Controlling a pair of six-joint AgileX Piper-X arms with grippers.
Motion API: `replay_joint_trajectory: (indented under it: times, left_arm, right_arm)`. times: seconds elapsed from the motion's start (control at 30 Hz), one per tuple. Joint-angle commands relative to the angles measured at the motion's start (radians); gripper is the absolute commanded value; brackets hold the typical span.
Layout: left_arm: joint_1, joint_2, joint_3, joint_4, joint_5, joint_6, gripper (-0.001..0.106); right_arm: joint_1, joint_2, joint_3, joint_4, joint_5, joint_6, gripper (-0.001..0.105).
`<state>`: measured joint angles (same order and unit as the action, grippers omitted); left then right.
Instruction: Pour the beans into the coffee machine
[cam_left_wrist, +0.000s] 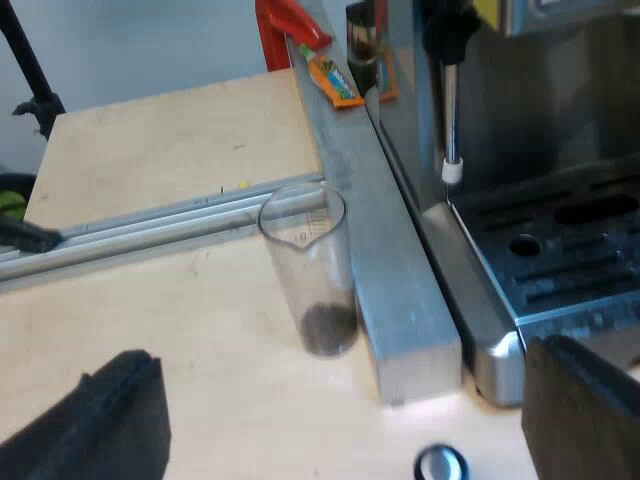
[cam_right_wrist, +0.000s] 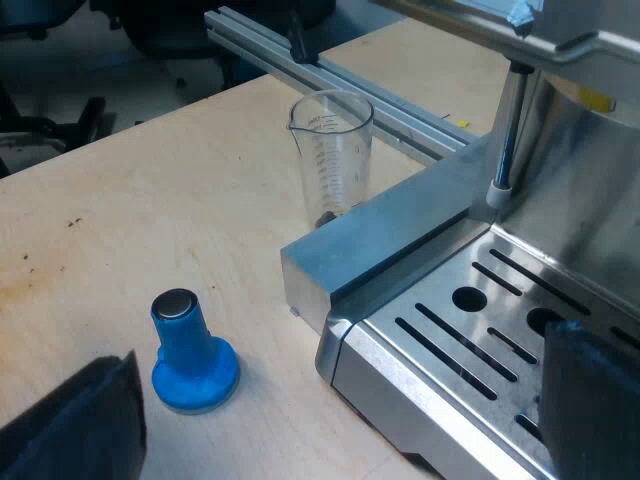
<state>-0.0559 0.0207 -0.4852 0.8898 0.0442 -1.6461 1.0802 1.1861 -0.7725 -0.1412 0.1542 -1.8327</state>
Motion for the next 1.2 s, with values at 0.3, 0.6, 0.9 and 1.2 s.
replay_joint_trajectory:
  times: [0.3,0.6,0.9,1.2]
  left_arm:
    - [-0.002,0.099,0.114,-0.136,-0.061,-0.055,0.074]
    - [-0.002,0.427,0.134,-0.321,-0.019,-0.055,0.074]
    - [0.061,0.603,0.214,-0.566,0.037,-0.053,0.074]
    - [0.175,0.715,0.284,-0.895,0.198,0.059,0.074]
  right_arm:
    - [0.001,-0.003,-0.001,-0.019,0.006,-0.003,0.081]
    - [0.001,-0.003,-0.001,-0.019,0.006,-0.003,0.081]
    - [0.001,-0.003,-0.001,-0.017,0.006,-0.003,0.081]
    - [0.001,-0.003,-0.001,-0.012,0.006,-0.003,0.081]
